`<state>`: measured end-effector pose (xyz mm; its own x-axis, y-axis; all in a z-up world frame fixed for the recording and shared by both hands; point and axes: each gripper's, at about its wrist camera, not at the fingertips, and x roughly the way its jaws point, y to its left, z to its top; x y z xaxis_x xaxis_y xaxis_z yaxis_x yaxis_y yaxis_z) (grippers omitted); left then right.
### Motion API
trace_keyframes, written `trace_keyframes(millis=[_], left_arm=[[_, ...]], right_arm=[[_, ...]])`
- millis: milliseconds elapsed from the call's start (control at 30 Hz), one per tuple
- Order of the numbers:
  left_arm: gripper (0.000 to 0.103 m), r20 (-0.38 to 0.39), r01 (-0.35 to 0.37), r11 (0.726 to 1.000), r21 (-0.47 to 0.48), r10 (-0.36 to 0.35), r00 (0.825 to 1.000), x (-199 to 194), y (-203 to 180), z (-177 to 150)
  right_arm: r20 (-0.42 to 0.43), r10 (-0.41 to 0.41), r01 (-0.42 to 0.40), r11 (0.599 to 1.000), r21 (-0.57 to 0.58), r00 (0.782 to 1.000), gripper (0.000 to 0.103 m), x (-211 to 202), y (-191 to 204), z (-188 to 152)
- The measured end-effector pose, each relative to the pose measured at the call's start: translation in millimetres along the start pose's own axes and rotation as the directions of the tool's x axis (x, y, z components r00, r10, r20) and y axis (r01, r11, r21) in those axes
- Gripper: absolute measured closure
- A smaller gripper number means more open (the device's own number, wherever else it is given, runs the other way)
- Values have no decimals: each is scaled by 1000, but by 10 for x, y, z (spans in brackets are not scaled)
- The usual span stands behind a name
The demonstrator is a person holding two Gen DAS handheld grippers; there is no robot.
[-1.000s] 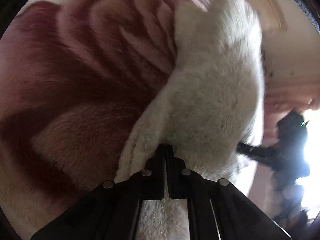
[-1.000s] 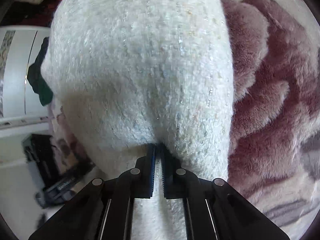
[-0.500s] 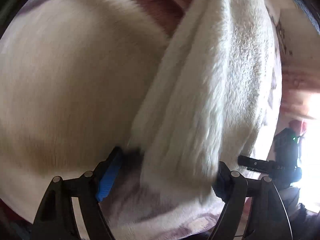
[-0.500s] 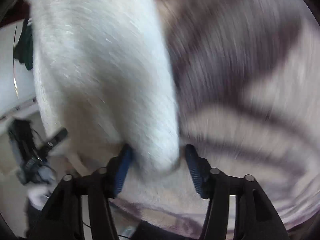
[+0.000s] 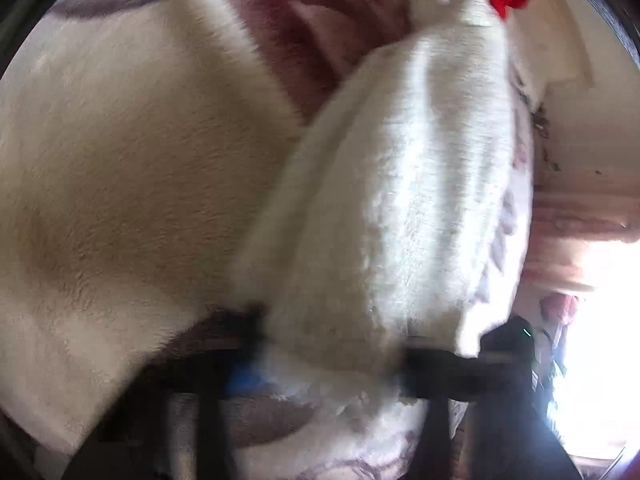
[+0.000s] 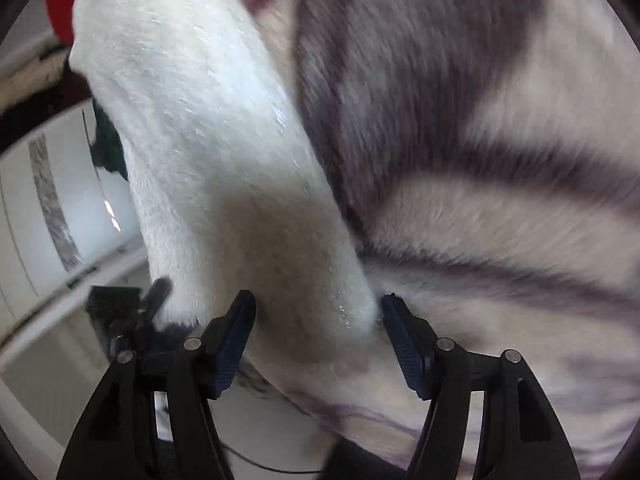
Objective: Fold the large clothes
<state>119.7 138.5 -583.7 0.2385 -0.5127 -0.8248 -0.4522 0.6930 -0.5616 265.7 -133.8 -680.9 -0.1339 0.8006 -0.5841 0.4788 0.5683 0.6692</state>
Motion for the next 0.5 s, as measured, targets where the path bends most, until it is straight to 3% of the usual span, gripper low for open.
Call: trace_keyframes(millis=[33, 67, 167, 233, 333, 400, 433, 467, 500], left_arm=[[88, 19, 24, 1000, 2, -24, 1000, -21, 4, -16], [89, 47, 44, 999, 14, -44, 998, -83, 7, -57], [89, 42, 84, 996, -5, -84, 996, -80, 125, -115], [88, -11, 76, 997, -28, -77, 997, 75, 310, -118], [79, -52, 130, 989, -66, -134, 990, 66, 370, 14], [72, -90, 155, 987, -38, -158, 983, -69, 337, 89], [62, -105, 160, 987, -18, -161, 981, -144, 337, 114], [59, -120, 162, 987, 12, -159, 980, -243, 331, 133], [55, -127, 174, 984, 37, -168, 978, -286, 286, 187]], right_arm=[[35, 9, -9, 1000, -1, 999, 67, -15, 26, -57], [59, 17, -17, 1000, -1, 998, 74, -74, 16, -118], [151, 62, -64, 998, 9, 987, 78, -230, 127, -347], [177, -23, 21, 1000, 12, 984, 78, -168, 181, -427], [144, -74, 64, 995, 75, 987, 76, 52, 82, -452], [133, -73, 59, 993, 106, 989, 68, -2, 147, -399], [138, -75, 60, 993, 106, 988, 64, -110, 172, -371], [151, -79, 65, 993, 96, 985, 61, -189, 240, -386], [167, -93, 80, 994, 81, 982, 51, -264, 301, -437]])
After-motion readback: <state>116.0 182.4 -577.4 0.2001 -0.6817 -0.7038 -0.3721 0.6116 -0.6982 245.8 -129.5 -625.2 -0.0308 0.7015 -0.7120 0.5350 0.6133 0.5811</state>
